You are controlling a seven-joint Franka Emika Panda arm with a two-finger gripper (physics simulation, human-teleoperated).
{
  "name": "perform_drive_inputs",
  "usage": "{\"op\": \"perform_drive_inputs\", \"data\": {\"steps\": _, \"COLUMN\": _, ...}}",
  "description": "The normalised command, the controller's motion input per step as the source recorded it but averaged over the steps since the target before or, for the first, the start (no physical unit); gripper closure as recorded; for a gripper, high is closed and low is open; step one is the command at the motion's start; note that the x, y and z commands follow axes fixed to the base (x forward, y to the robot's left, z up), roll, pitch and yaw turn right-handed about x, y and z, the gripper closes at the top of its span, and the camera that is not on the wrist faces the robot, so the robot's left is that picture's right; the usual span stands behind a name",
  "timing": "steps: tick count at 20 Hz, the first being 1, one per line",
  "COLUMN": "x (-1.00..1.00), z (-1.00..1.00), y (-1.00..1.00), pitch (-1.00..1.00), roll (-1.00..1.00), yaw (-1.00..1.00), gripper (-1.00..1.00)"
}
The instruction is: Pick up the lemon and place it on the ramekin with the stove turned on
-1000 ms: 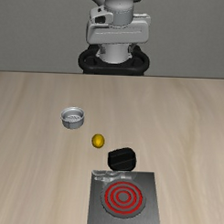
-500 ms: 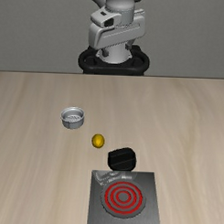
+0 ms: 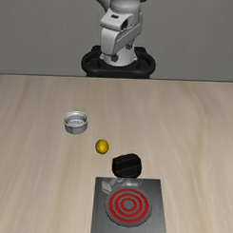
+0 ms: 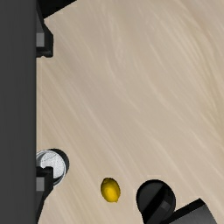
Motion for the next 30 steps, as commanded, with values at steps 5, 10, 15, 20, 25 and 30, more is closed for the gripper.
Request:
{"op": "perform_drive_inputs", "data": {"steps": 5, "x": 0.0, "z": 0.0, "y": 0.0, "pitch": 0.0, "roll": 0.0, "yaw": 0.45, "gripper": -1.0}}
{"op": "perform_drive_inputs", "data": {"steps": 10, "x": 0.0, "z": 0.0, "y": 0.0, "pitch": 0.0, "roll": 0.0, "yaw": 0.45, "gripper": -1.0}}
{"op": "perform_drive_inputs", "data": {"steps": 15, "x": 0.0, "z": 0.0, "y": -0.8, "pitch": 0.0, "roll": 0.0, "yaw": 0.04, "gripper": -1.0}}
{"op": "perform_drive_inputs", "data": {"steps": 20, "x": 1.0, "z": 0.0, "y": 0.0, "pitch": 0.0, "roll": 0.0, "yaw": 0.0, "gripper": -1.0}}
{"op": "perform_drive_inputs", "data": {"steps": 25, "x": 1.0, "z": 0.0, "y": 0.0, "pitch": 0.0, "roll": 0.0, "yaw": 0.0, "gripper": -1.0}}
{"op": "perform_drive_inputs", "data": {"steps": 30, "x": 1.0, "z": 0.0, "y": 0.0, "pitch": 0.0, "roll": 0.0, "yaw": 0.0, "gripper": -1.0}}
